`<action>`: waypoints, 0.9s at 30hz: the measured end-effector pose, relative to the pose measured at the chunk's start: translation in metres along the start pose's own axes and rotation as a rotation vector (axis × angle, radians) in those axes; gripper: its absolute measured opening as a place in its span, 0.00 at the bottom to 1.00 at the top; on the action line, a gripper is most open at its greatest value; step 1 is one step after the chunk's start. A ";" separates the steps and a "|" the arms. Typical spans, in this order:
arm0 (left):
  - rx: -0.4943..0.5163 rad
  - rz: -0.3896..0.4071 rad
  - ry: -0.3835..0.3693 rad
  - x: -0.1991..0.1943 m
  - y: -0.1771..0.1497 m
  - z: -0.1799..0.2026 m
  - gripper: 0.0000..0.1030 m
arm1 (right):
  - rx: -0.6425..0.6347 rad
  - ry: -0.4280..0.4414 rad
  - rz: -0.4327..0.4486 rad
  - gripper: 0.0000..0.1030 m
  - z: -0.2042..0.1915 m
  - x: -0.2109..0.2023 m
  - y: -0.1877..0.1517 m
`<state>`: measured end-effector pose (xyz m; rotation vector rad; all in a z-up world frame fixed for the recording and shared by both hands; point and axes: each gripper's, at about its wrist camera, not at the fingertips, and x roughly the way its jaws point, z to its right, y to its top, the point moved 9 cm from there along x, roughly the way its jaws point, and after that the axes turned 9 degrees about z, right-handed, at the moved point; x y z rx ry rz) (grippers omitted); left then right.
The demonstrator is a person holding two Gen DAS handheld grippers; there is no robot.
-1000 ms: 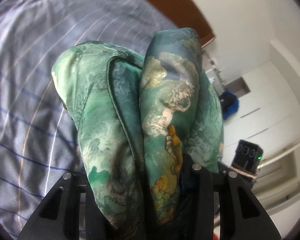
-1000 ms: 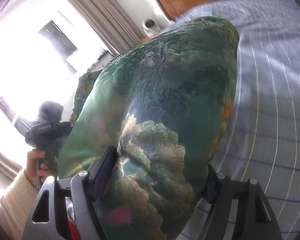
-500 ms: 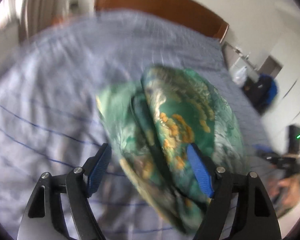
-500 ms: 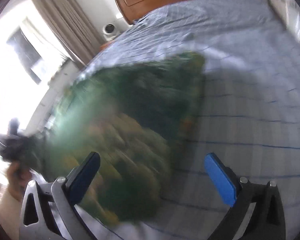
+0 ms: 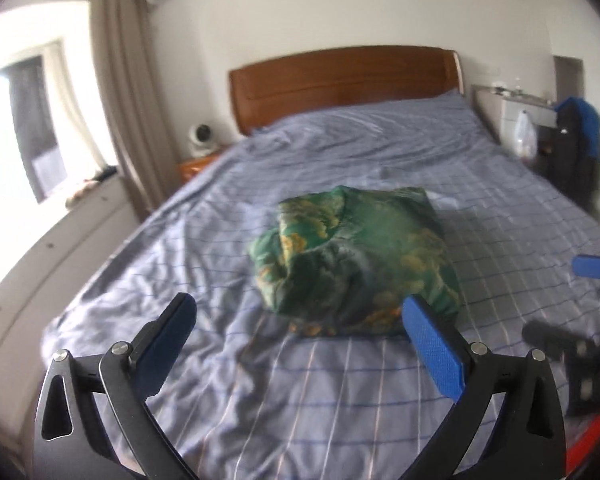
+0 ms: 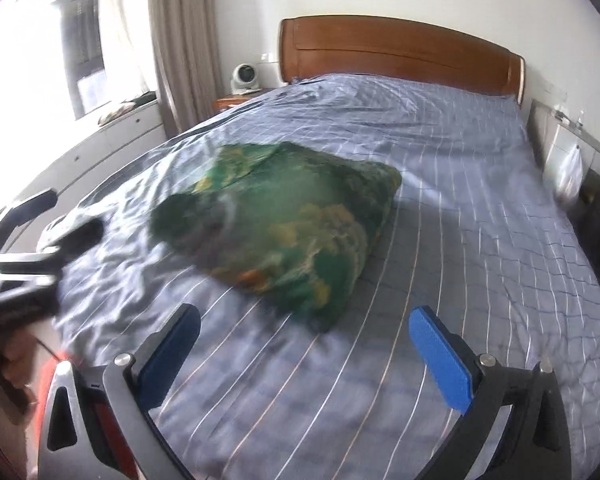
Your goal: Fold large clothes
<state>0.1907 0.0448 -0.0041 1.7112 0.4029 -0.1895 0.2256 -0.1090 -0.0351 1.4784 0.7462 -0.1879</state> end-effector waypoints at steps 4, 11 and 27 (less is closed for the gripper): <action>-0.007 -0.046 -0.017 -0.021 -0.013 0.004 1.00 | -0.065 -0.006 -0.012 1.00 -0.018 -0.028 -0.016; -0.037 -0.133 -0.032 -0.043 -0.026 0.008 1.00 | -0.048 -0.071 0.024 1.00 -0.008 -0.060 -0.018; -0.083 -0.199 -0.061 -0.077 -0.031 0.000 1.00 | -0.036 -0.056 0.014 1.00 -0.024 -0.092 -0.018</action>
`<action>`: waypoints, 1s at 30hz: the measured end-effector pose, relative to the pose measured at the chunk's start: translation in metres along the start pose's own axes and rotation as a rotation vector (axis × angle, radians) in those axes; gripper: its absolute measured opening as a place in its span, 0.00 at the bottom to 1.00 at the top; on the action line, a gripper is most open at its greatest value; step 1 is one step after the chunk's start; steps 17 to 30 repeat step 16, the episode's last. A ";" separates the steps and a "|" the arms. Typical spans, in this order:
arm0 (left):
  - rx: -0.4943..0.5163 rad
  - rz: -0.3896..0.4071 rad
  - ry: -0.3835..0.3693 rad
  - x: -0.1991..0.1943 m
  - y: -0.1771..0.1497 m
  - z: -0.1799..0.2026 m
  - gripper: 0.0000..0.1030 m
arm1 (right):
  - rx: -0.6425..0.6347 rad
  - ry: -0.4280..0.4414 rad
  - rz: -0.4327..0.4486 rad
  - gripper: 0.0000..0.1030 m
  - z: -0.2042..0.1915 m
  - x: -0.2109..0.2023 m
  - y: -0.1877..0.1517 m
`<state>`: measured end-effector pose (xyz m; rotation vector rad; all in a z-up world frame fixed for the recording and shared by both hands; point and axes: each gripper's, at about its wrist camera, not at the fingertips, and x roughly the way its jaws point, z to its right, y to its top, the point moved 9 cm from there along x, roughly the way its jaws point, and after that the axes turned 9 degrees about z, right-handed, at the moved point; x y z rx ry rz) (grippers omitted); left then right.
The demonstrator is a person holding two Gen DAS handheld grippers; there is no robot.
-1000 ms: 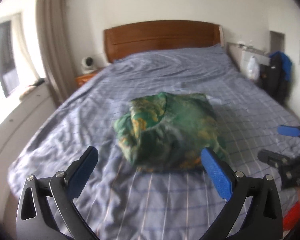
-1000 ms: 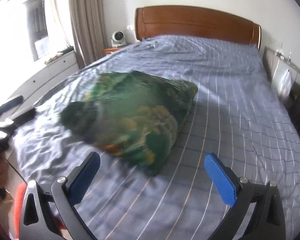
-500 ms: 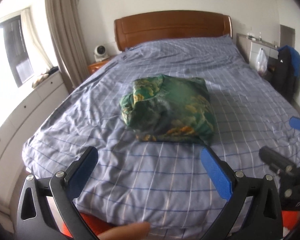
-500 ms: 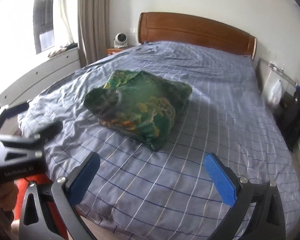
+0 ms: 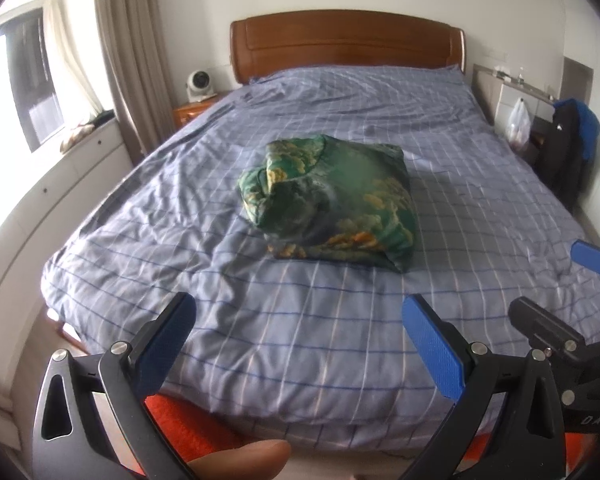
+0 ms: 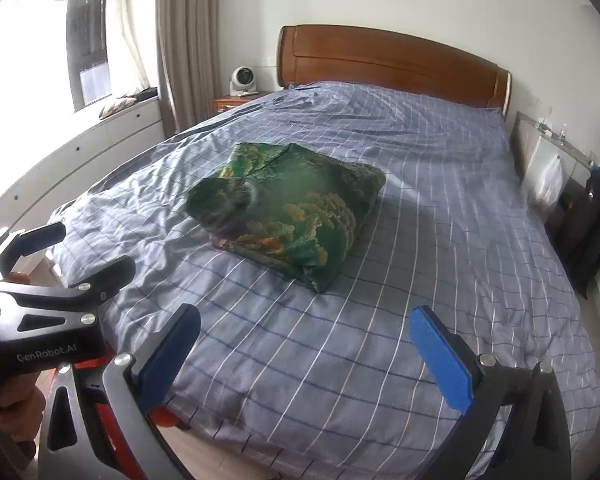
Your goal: Fold large clothes
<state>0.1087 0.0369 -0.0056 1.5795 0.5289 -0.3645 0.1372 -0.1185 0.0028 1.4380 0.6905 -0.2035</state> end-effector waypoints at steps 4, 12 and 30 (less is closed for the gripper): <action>-0.021 0.003 0.000 -0.009 0.000 -0.005 1.00 | -0.023 0.007 -0.011 1.00 -0.004 -0.014 0.000; -0.034 0.008 0.011 -0.002 -0.003 -0.006 1.00 | 0.010 -0.014 -0.032 1.00 0.003 -0.010 -0.007; -0.036 0.009 0.015 -0.001 -0.004 -0.005 1.00 | 0.030 -0.006 -0.042 1.00 0.003 -0.008 -0.012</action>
